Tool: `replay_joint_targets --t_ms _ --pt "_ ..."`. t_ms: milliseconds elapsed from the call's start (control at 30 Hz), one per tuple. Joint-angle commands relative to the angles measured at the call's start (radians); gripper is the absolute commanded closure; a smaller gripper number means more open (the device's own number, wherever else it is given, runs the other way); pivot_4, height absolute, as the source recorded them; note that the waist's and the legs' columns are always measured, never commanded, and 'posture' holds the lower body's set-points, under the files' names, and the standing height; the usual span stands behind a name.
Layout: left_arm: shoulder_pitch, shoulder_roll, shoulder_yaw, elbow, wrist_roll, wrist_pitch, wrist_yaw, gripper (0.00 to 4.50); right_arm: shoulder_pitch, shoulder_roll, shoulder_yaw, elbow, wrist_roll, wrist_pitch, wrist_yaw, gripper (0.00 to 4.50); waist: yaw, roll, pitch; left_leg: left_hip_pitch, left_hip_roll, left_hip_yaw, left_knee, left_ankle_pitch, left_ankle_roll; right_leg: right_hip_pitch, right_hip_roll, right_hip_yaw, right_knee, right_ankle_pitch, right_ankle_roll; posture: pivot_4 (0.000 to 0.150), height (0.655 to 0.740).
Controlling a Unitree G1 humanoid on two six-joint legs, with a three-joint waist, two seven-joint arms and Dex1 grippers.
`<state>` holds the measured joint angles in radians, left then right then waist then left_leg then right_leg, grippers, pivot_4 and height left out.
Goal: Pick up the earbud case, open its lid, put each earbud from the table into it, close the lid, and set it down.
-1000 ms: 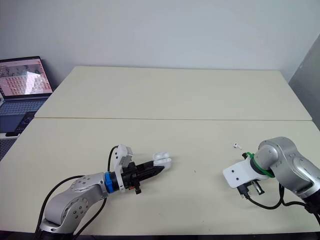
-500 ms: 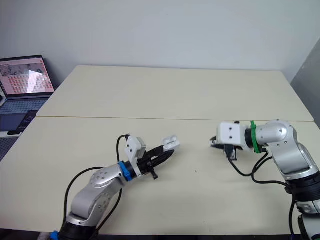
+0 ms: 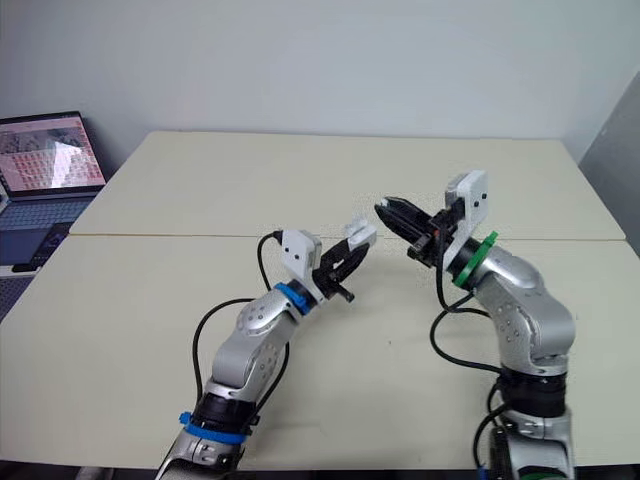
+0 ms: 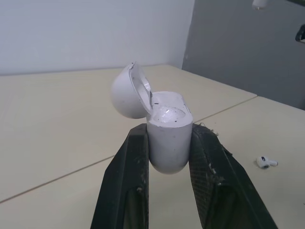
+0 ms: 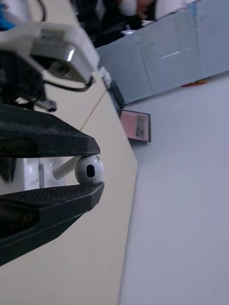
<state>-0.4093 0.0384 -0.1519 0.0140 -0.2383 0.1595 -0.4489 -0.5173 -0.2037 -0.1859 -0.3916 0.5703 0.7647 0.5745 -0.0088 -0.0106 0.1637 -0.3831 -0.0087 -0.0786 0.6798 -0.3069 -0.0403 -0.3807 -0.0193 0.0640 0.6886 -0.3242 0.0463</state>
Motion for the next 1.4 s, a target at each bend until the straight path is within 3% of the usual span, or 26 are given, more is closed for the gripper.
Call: replay_joint_targets --t_ms 33,367,1067,1400 --pt "-0.022 -0.014 -0.024 -0.002 0.033 -0.052 0.001 3.71 0.011 0.031 0.005 -0.061 0.042 0.006 -0.079 4.09 0.000 0.000 0.000 0.000 0.000 0.000 0.000 0.000 0.000 0.000 0.000 0.000 0.000 0.000 0.000 0.150 0.7400" --pt "0.030 -0.037 -0.049 -0.072 0.048 -0.042 0.026 3.71 0.069 0.048 0.110 -0.050 0.031 0.007 -0.169 4.09 -0.010 0.000 0.000 0.000 0.000 0.001 0.000 0.000 0.000 -0.001 0.000 0.001 0.001 0.000 0.000 0.150 0.7400" --pt "0.041 -0.034 -0.052 -0.092 0.047 -0.043 0.017 3.71 0.109 0.033 0.140 0.021 0.010 -0.075 -0.195 4.09 -0.020 0.000 0.000 -0.001 0.000 0.001 -0.001 0.000 0.000 -0.003 0.001 0.001 0.001 0.000 0.000 0.150 0.7400" --pt "0.058 -0.026 -0.053 -0.097 0.043 -0.042 0.008 3.71 0.094 0.012 0.119 0.020 0.012 -0.124 -0.170 0.65 -0.020 0.000 0.000 -0.001 0.000 0.001 -0.001 0.000 0.000 -0.003 0.001 0.001 0.001 0.000 0.000 0.150 0.7400"
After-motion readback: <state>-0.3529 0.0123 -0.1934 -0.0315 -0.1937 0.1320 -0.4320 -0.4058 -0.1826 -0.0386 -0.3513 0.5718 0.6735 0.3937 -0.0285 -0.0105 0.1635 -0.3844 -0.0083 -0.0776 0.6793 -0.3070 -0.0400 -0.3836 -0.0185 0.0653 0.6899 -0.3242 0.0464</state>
